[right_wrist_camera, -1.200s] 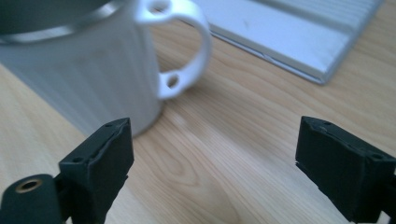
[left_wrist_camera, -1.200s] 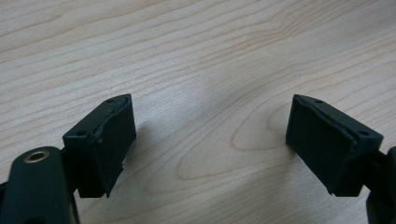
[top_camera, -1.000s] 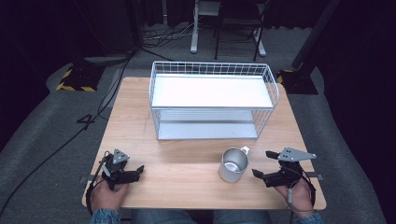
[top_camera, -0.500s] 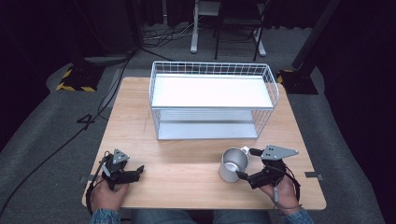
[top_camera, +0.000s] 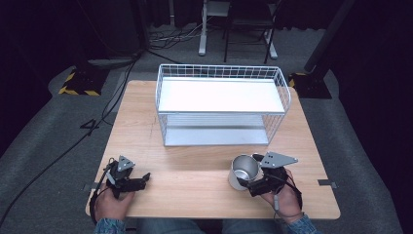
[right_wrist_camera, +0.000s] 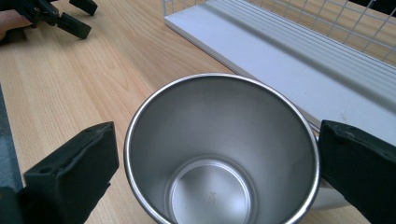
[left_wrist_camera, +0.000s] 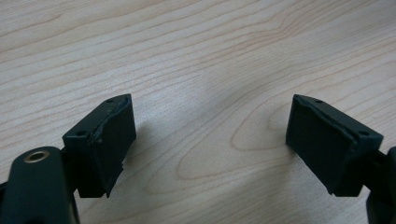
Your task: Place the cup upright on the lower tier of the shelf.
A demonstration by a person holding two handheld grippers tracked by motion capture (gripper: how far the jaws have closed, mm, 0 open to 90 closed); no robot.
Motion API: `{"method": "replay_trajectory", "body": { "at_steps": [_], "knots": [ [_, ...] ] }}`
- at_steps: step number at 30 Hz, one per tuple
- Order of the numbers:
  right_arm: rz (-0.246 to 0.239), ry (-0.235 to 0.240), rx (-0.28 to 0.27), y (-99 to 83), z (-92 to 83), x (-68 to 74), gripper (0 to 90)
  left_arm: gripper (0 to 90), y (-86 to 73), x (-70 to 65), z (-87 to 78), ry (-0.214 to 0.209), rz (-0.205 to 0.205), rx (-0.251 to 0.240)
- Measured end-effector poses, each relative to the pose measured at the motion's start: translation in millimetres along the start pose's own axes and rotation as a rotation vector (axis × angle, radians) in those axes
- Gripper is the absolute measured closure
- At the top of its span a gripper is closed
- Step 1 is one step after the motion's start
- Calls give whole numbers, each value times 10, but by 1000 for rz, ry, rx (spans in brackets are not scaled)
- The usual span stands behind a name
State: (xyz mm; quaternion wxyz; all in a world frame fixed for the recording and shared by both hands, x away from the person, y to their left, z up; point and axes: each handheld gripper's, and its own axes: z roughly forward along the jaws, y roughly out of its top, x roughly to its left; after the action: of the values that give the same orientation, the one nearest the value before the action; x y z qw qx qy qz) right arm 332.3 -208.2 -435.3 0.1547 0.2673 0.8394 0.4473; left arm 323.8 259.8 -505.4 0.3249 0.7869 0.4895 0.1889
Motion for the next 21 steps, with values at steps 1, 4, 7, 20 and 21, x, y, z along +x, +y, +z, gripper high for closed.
{"method": "replay_trajectory", "body": {
  "at_steps": [1, 4, 7, 20, 21],
  "knots": [
    [-4, -7, -1, -3, -1, 7, 12, 163, 0, 1, -1, 1, 2, 1],
    [-13, -19, -5, -19, -21, 12, 15, 163, 0, 0, 0, -1, 0, 0],
    [1, -18, -9, -56, -59, -20, 13, 163, 0, 1, 0, 0, 1, 0],
    [-61, -51, 7, -25, 24, 63, 0, 163, 1, 1, -1, -2, 0, 2],
    [-73, -77, 13, -12, 57, 95, 0, 163, 0, 0, 1, -2, -1, 0]
  ]
}}
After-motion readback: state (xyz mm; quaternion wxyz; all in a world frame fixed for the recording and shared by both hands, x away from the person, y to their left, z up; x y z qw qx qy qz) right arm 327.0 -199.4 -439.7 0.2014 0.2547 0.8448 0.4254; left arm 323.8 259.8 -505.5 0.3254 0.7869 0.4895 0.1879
